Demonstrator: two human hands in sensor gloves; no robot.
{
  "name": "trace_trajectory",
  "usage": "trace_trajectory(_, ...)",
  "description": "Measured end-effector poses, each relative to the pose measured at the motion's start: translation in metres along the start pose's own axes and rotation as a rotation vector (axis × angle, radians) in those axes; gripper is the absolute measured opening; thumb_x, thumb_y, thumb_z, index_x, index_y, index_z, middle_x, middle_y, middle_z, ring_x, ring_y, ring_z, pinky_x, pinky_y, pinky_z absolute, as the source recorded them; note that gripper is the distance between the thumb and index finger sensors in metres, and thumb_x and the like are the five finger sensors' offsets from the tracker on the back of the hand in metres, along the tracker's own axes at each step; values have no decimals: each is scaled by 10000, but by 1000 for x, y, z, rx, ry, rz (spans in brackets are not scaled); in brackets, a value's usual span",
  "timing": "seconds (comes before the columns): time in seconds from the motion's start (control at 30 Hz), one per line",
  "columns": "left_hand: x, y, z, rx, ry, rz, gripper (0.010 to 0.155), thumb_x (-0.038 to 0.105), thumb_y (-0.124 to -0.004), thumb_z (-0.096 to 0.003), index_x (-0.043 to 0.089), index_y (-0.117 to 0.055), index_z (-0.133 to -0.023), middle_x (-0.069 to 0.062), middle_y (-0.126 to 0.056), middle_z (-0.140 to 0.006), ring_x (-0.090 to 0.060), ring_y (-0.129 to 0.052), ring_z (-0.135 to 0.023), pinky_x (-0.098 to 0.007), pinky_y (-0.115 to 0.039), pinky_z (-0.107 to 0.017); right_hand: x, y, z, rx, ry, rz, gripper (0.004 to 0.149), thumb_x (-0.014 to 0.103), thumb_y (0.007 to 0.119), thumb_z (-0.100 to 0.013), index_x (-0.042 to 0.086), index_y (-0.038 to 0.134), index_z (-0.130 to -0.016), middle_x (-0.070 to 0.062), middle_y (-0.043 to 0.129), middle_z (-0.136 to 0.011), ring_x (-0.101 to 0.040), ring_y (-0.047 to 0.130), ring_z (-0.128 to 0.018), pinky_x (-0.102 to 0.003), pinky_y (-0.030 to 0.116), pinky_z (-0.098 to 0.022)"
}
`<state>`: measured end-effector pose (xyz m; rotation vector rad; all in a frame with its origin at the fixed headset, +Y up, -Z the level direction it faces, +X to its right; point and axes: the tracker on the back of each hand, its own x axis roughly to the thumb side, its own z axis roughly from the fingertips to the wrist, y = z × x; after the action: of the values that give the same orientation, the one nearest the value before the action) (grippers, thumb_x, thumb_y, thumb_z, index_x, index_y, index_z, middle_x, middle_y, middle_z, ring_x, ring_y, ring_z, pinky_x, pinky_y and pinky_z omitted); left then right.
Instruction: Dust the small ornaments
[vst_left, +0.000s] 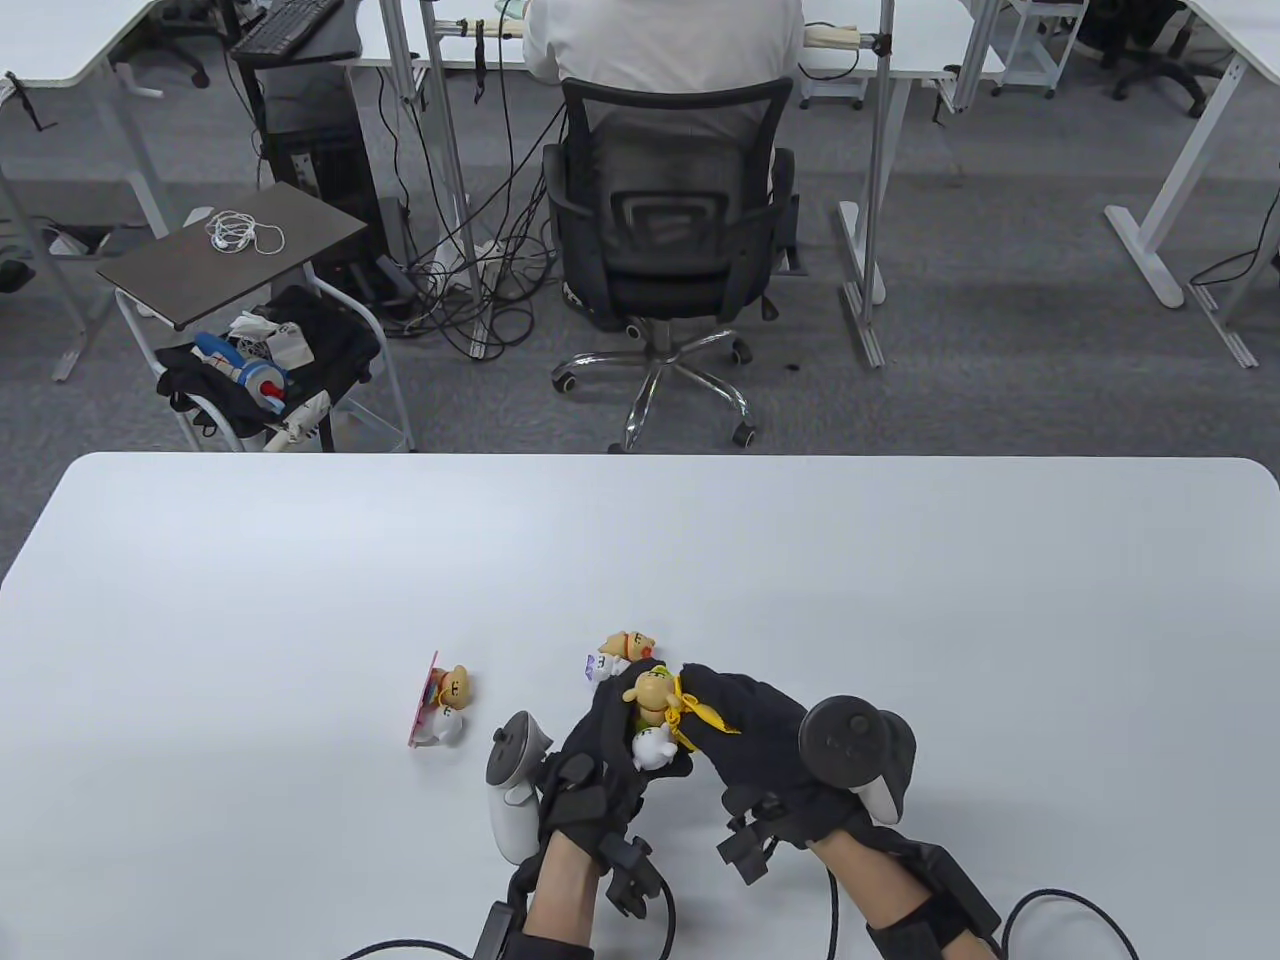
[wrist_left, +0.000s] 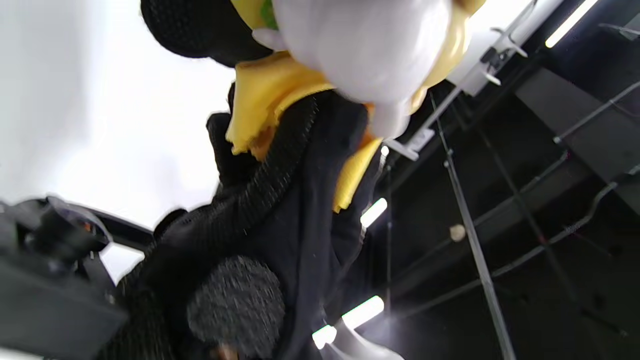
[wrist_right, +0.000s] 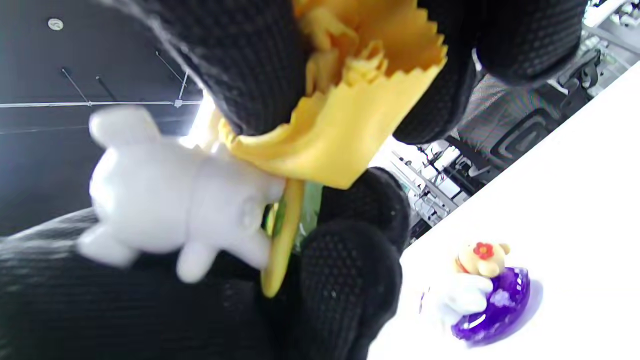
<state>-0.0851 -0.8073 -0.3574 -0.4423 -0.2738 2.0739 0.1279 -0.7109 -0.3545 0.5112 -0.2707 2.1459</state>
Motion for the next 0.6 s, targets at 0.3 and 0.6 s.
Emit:
trace_trajectory(0.3,-2,5,-1,10,67,-12,723,728,-582,-576,307,-364,-1122,-118,-771,-965,-219,-955,-589,-345,-864,-405,1,-11,-5,40,-54,-112,499,333,909,-457,166,840,-922,-117,901,-774,-332,930,-644,-557,764,-527)
trace_trajectory(0.6,-3,4,0,56,89,-13,632,690,-540,-593,291,-438,-1072,-107,-691,-974,-124,-970,-517,-284,-884,-370,26,-23,-3,4,-197,-78,486,335,906,-456,245,844,-930,-91,835,-865,-332,867,-764,-580,723,-586)
